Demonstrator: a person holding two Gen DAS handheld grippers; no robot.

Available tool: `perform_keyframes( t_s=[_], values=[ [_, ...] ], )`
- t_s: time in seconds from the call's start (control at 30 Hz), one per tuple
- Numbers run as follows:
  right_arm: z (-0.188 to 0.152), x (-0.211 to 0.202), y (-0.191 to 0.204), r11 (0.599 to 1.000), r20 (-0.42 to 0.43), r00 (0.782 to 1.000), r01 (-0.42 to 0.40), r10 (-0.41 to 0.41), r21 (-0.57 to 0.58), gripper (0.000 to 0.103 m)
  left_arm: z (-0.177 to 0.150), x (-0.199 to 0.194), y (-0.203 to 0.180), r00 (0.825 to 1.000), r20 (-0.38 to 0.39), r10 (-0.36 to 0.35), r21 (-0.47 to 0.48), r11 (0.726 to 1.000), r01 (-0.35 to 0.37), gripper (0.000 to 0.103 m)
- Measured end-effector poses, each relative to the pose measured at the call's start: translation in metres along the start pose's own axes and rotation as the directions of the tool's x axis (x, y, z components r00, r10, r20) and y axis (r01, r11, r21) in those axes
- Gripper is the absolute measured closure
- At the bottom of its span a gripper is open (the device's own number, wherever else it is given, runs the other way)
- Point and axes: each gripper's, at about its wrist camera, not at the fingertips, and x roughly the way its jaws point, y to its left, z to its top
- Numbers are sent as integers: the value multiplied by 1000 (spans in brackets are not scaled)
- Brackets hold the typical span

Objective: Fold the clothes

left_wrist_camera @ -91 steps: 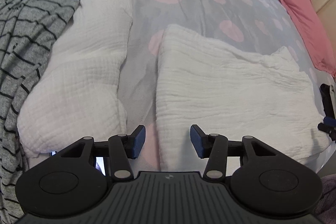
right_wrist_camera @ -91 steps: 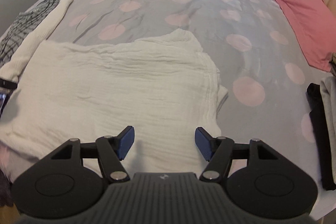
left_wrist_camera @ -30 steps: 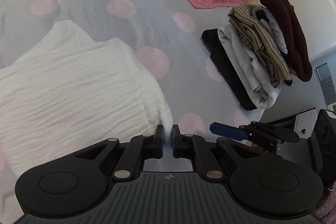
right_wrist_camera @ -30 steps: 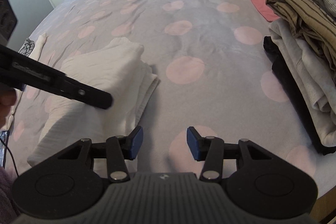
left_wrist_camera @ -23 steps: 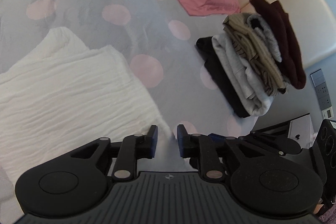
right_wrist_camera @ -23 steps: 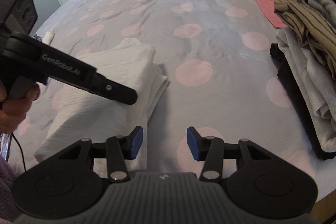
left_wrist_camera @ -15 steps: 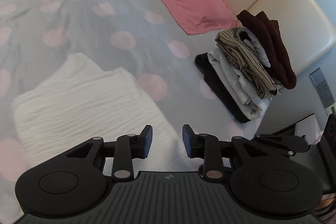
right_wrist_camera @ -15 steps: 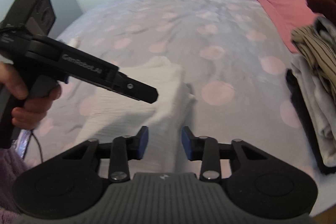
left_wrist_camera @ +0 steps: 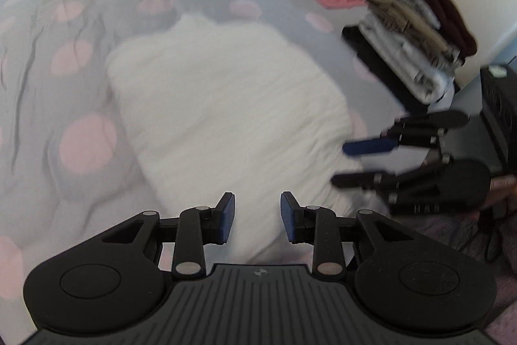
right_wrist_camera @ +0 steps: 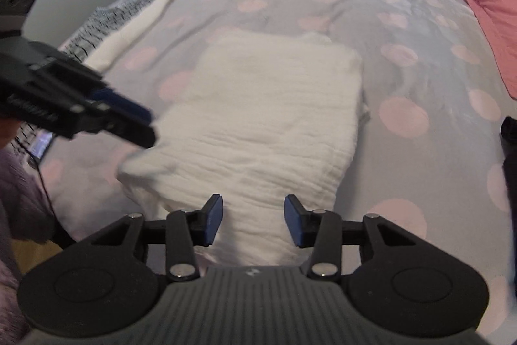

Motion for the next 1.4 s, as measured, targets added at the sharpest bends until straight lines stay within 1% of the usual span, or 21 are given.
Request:
perform_keyframes(
  t_s=[0.13, 0.2, 0.37, 0.5, 0.53, 0.57, 0.6, 0.63, 0.67, 0.7, 0.73, 0.8, 0.9, 1.0, 1.1, 1.17, 1.27, 1.3, 1.33, 1.37, 1.4],
  values=[
    [-7, 26, -5, 999, -64, 997, 29, -30, -15, 56, -22, 27, -1, 998, -41, 51, 47, 998, -50, 75],
    [-11, 35, -6, 999, -85, 996, 29, -30, -21, 56, -29, 37, -4, 997, -23, 71, 89, 994, -69, 75],
    [-12, 42, -8, 999, -102, 994, 30, -32, -14, 54, -27, 23, 5, 997, 37, 64, 26, 998, -65, 75],
    [-9, 29, -11, 1000, -99, 995, 18, -16, 13, 53, -25, 12, 12, 995, 84, 62, -25, 998, -60, 75],
    [-8, 22, -14, 999, -85, 996, 9, -6, 32, 51, -24, 9, 13, 993, 96, 61, -38, 998, -58, 72],
    [-8, 13, -18, 998, -59, 998, -3, 7, 62, 45, -24, 7, 15, 992, 108, 61, -51, 997, -56, 68],
    [-8, 4, -23, 996, -33, 999, -16, 19, 92, 42, -23, 4, 17, 991, 121, 61, -64, 996, -54, 56],
    [-8, -4, -27, 992, -6, 1000, -26, 27, 121, 40, -24, 1, 24, 987, 145, 77, -108, 992, -61, 52],
    [-8, -10, -32, 989, 20, 999, -28, 25, 146, 40, -25, -2, 31, 982, 167, 92, -152, 986, -67, 52],
    [-6, -15, -36, 985, 44, 999, -29, 22, 171, 40, -25, -1, 39, 981, 168, 99, -207, 976, -63, 52],
    [-5, -18, -40, 980, 64, 998, -31, 19, 197, 40, -26, 0, 47, 980, 168, 105, -262, 963, -58, 52],
    [-2, -15, -48, 967, 80, 997, -38, 18, 251, 40, -31, 5, 64, 983, 164, 80, -374, 927, -13, 51],
    [2, 4, -57, 946, 54, 998, -50, 34, 322, 40, -40, 15, 73, 985, 167, 34, -455, 890, 46, 51],
    [2, 24, -60, 940, 18, 999, -49, 46, 336, 40, -45, 28, 72, 990, 143, 12, -483, 874, 60, 51],
    [1, 39, -65, 926, 16, 996, -85, 85, 367, 40, -52, 36, 73, 991, 133, -19, -494, 866, 83, 51],
    [0, 47, -69, 907, 18, 992, -124, 128, 403, 40, -51, 38, 74, 990, 136, -26, -489, 868, 89, 51],
    [-3, 58, -75, 871, 28, 980, -187, 195, 454, 39, -52, 39, 77, 986, 150, -67, -516, 846, 136, 53],
    [-4, 60, -75, 864, 32, 977, -202, 211, 461, 40, -51, 40, 77, 987, 151, -61, -509, 851, 130, 56],
    [-4, 61, -74, 863, 33, 974, -213, 222, 459, 45, -51, 39, 75, 988, 149, -47, -490, 864, 115, 64],
    [-3, 61, -72, 861, 37, 971, -226, 235, 456, 57, -50, 39, 73, 989, 147, -34, -471, 876, 100, 69],
    [-2, 60, -69, 861, 38, 970, -232, 242, 453, 57, -48, 38, 73, 989, 147, -28, -458, 884, 93, 75]
  ],
)
